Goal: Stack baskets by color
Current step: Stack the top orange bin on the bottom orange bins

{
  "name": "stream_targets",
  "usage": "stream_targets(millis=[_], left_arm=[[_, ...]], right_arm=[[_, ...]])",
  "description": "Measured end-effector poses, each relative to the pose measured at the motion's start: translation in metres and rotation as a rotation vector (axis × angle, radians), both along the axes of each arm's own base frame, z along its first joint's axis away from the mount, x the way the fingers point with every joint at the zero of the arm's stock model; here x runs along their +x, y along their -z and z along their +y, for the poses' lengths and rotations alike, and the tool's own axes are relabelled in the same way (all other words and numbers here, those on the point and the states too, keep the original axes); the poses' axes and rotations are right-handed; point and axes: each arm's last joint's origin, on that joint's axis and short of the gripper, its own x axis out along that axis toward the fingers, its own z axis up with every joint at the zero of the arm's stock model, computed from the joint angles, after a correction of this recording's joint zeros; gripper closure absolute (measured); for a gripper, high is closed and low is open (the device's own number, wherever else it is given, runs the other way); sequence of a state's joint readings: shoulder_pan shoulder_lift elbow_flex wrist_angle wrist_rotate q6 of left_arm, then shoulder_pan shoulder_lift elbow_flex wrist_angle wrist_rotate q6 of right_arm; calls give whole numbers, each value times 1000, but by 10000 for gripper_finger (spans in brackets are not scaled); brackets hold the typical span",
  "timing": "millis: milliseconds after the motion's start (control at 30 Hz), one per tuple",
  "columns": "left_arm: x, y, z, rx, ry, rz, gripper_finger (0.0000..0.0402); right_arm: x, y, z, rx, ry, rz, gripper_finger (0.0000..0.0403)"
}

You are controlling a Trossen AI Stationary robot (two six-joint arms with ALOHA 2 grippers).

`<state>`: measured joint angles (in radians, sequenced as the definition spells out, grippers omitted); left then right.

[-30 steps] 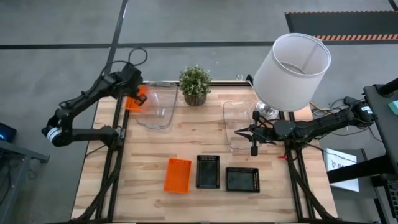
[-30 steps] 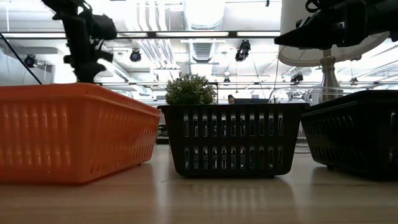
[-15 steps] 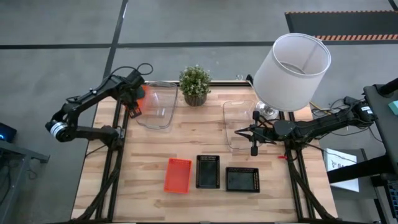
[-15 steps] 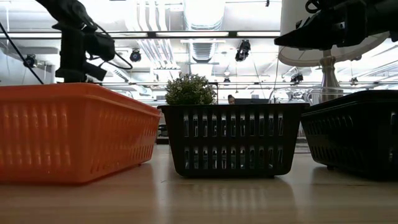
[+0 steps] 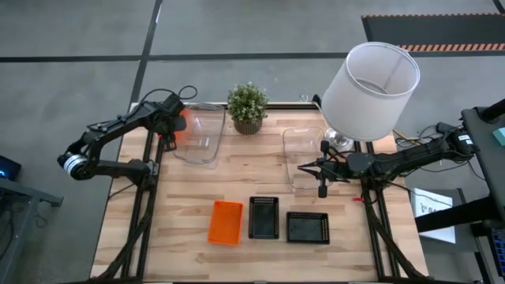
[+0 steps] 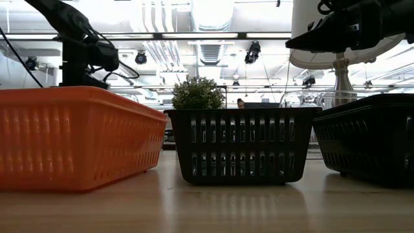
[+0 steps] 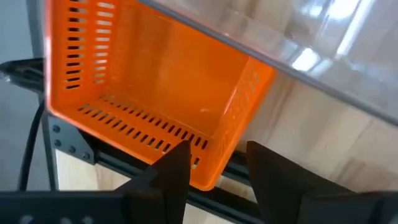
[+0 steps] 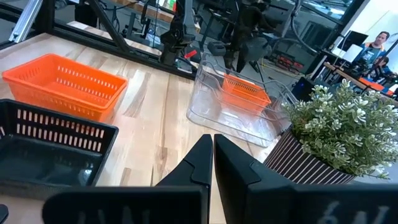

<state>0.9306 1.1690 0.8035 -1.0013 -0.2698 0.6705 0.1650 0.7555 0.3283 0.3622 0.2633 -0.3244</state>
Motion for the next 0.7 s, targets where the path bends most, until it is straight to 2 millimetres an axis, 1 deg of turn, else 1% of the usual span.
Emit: stream_targets(millis=[167, 267, 567, 700], left_arm=[[-2, 7, -4, -44, 90, 31, 269], [-2, 6, -3, -33, 95, 42, 270], [0, -8, -1, 16, 94, 0, 270], [-4, -16, -5, 55, 88, 10, 270]], right_arm=[[0, 1, 0, 1, 1, 14, 394], [0, 1, 0, 1, 1, 14, 394], [0, 1, 0, 0, 1, 14, 394], [0, 1, 0, 0, 3, 14, 394]])
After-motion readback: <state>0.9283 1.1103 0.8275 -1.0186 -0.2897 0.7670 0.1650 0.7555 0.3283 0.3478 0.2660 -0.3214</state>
